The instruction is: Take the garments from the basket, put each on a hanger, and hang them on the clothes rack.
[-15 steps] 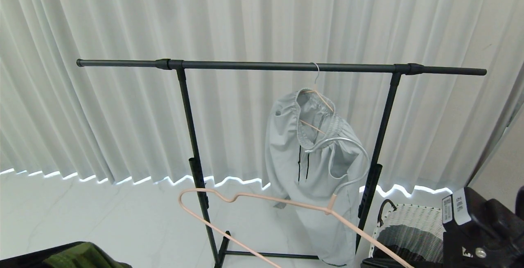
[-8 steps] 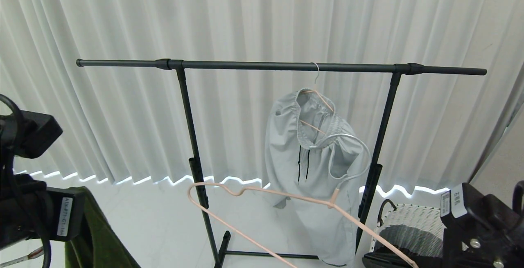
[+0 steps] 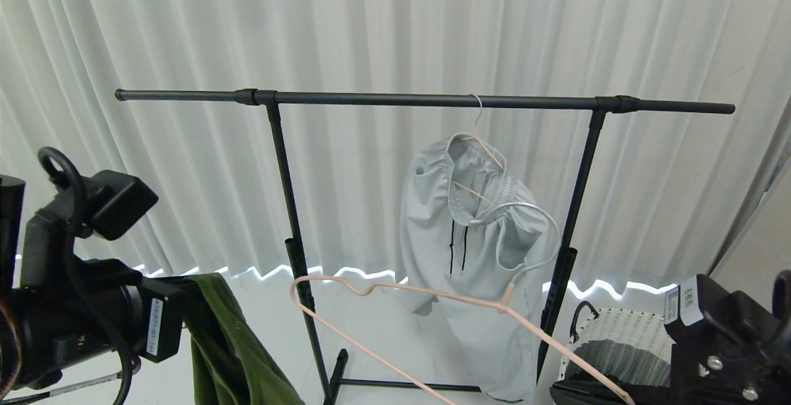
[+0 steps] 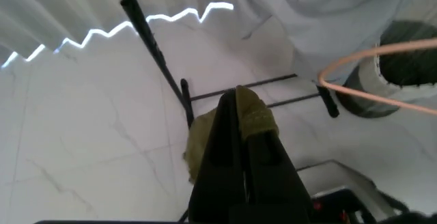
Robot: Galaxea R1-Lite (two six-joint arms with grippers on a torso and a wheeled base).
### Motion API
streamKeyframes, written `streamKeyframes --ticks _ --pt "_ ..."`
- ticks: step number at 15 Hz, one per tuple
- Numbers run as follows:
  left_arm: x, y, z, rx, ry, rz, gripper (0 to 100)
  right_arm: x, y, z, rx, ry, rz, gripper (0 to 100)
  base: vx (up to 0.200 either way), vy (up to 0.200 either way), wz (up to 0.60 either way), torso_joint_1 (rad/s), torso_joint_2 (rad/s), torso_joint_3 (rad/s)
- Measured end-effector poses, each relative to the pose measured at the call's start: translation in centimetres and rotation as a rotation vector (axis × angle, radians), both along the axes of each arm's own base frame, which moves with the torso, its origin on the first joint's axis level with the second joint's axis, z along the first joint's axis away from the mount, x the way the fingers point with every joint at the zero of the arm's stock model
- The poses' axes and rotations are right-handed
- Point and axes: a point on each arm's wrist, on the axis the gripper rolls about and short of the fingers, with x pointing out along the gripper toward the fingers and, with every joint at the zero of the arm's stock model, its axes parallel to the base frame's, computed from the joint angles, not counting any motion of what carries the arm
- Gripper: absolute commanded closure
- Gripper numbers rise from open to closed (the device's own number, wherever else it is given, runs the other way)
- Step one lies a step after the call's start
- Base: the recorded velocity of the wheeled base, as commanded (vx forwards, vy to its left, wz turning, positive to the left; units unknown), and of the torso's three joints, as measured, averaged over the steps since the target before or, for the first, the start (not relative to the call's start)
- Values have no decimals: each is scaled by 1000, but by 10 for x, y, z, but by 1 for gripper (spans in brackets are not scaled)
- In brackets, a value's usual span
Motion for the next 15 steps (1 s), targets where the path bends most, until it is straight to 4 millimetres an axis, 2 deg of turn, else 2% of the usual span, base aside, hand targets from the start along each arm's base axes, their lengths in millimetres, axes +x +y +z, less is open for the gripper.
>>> streamKeyframes --ticks 2,5,12,15 --pt "1 -2 -5 24 13 3 100 -4 2 0 -1 8 28 100 0 0 0 0 0 0" --pt "9 -6 -2 47 3 39 100 -9 7 -3 -16 17 62 100 0 0 0 0 0 0" --pt "25 -21 5 30 3 16 100 -6 19 -2 -16 25 71 100 0 0 0 0 0 0" --pt "36 -25 5 69 -1 69 100 -4 24 0 -13 25 69 100 0 0 0 0 0 0"
